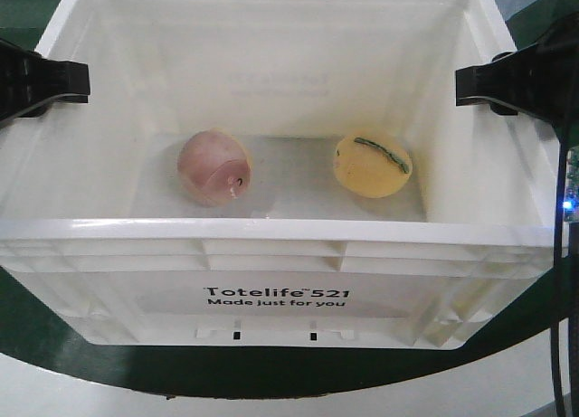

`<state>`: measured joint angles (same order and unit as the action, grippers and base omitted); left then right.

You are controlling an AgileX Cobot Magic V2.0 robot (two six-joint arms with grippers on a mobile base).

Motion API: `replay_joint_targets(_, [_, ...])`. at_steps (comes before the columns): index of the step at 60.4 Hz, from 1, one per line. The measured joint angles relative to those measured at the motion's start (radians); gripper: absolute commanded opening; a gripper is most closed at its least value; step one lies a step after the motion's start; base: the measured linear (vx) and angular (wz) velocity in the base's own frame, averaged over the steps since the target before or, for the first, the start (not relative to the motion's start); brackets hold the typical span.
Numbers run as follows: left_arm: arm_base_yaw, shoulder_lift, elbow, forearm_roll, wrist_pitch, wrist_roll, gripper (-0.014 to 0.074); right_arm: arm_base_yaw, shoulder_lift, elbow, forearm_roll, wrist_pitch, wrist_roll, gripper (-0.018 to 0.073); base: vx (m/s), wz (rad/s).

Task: Place moving items into box and shelve
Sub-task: 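Lift the crate off the conveyor holding both rims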

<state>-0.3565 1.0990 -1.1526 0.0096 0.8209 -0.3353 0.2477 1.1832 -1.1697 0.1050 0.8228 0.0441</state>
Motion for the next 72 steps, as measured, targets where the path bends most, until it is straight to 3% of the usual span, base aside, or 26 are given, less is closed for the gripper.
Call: replay_joint_targets(72, [0.000,-0.015,0.001,-0.003,0.018,0.007,-0.0006,0.000,-0.018,0.000,0.008,0.005,0.010,-0.0005,0.00,0.00])
